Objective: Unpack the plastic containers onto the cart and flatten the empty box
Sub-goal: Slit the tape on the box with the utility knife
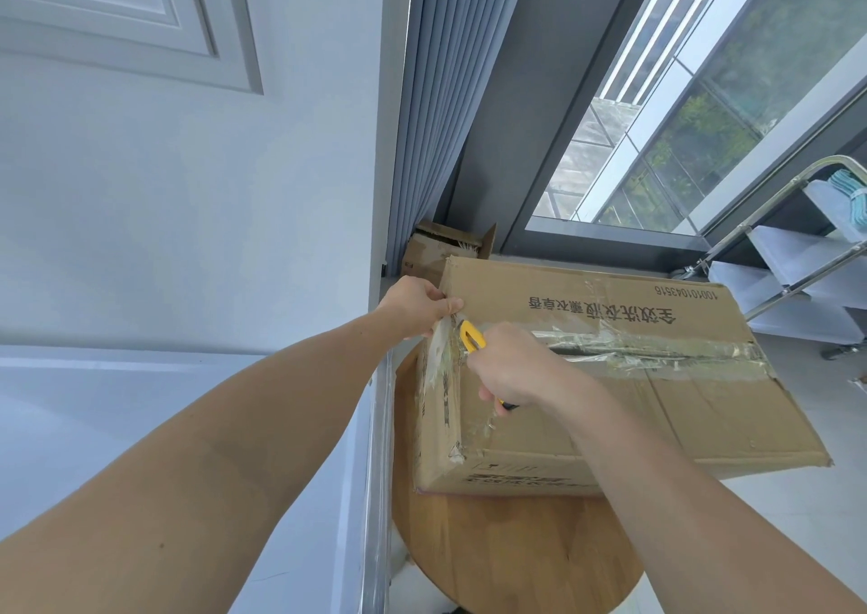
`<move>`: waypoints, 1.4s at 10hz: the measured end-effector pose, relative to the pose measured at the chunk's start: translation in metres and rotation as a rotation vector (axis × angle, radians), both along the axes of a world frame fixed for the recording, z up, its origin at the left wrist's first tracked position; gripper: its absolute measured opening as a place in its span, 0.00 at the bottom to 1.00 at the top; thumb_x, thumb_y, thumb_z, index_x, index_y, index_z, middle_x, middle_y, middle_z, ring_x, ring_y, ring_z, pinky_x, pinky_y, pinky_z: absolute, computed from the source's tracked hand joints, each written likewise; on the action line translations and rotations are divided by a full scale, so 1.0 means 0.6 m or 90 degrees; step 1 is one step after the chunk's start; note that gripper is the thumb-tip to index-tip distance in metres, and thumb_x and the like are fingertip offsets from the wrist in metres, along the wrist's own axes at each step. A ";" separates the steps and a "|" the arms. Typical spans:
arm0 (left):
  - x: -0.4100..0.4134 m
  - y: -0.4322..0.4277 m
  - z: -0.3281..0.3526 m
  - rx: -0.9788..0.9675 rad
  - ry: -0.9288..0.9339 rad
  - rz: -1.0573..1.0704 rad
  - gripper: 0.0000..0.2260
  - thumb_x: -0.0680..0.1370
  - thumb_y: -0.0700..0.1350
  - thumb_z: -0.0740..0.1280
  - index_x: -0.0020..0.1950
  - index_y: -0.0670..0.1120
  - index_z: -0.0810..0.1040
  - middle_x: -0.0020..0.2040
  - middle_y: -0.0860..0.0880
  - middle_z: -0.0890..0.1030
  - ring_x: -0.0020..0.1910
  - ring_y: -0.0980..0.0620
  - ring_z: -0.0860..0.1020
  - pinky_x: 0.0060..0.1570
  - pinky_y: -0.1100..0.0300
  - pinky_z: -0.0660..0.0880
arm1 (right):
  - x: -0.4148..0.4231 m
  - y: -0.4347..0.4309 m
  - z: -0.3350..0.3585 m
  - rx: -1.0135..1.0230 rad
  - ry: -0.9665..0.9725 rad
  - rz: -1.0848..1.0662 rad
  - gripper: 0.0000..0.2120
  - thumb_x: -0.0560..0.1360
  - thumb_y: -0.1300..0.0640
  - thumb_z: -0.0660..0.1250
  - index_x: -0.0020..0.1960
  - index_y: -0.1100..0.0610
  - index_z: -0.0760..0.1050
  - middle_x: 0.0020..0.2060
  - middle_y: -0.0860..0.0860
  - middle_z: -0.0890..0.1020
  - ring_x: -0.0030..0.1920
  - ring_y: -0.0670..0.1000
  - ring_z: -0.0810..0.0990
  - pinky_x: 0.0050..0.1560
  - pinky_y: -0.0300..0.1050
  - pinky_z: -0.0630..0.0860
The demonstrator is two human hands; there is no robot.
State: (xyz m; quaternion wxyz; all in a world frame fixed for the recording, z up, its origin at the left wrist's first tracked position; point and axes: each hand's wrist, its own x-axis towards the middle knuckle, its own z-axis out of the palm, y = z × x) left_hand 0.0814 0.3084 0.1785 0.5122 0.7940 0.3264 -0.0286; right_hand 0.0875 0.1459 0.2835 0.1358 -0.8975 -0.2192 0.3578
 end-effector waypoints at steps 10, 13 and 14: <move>-0.003 0.000 0.015 0.007 -0.003 -0.015 0.17 0.77 0.58 0.70 0.50 0.44 0.81 0.49 0.44 0.84 0.48 0.46 0.83 0.43 0.57 0.76 | -0.004 0.015 0.024 -0.094 0.059 0.031 0.11 0.79 0.70 0.54 0.40 0.62 0.68 0.35 0.60 0.78 0.27 0.54 0.71 0.30 0.43 0.67; -0.002 -0.001 0.015 0.009 -0.006 -0.012 0.16 0.77 0.58 0.70 0.51 0.44 0.81 0.48 0.44 0.84 0.46 0.46 0.83 0.44 0.57 0.77 | -0.023 -0.003 0.033 -0.070 0.019 0.039 0.13 0.80 0.62 0.59 0.36 0.57 0.66 0.32 0.54 0.76 0.25 0.49 0.76 0.22 0.37 0.72; -0.005 -0.001 0.016 0.016 -0.002 -0.013 0.17 0.77 0.58 0.70 0.52 0.45 0.81 0.47 0.46 0.84 0.47 0.47 0.83 0.46 0.56 0.77 | -0.030 -0.006 0.033 -0.067 0.015 0.039 0.14 0.80 0.62 0.59 0.36 0.57 0.65 0.32 0.54 0.75 0.26 0.50 0.76 0.24 0.39 0.73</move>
